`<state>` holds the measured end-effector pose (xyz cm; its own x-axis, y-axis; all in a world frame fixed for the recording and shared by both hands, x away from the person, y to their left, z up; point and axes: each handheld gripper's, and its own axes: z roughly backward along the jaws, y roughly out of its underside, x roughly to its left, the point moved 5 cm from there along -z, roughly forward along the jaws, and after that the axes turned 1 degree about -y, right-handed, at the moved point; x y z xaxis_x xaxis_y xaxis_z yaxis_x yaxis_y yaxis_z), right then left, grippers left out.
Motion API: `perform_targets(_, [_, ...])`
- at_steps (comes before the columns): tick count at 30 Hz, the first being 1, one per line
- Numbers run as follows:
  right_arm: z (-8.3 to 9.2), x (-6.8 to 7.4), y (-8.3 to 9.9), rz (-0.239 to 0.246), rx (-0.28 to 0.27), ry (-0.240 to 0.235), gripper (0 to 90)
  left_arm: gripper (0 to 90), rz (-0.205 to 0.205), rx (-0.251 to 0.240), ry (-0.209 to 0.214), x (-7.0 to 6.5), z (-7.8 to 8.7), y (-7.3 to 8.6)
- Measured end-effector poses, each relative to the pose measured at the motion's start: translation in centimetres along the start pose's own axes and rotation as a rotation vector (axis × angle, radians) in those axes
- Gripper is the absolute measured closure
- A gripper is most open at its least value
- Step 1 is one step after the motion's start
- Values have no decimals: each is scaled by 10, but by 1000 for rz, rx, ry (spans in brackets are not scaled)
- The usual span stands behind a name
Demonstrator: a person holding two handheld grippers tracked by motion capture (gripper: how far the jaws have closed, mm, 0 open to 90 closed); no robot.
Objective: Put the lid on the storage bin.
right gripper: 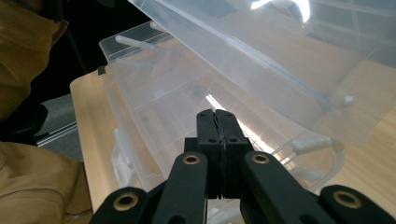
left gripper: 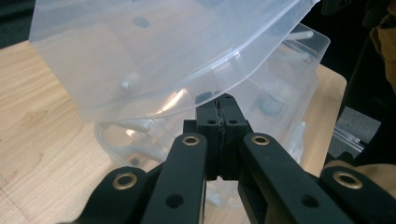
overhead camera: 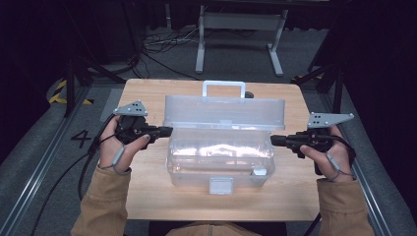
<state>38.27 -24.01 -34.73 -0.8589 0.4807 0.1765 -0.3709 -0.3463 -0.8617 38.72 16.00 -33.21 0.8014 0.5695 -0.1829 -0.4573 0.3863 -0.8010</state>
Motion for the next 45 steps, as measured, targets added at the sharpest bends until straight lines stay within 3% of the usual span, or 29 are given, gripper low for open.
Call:
perform_targets(16, [5, -3, 4, -23, 32, 16, 900, 899, -20, 102, 17, -5, 0, 8])
perform_targets(45, [1, 1, 15, -30, 176, -8, 900, 898, -26, 234, 46, -7, -1, 19])
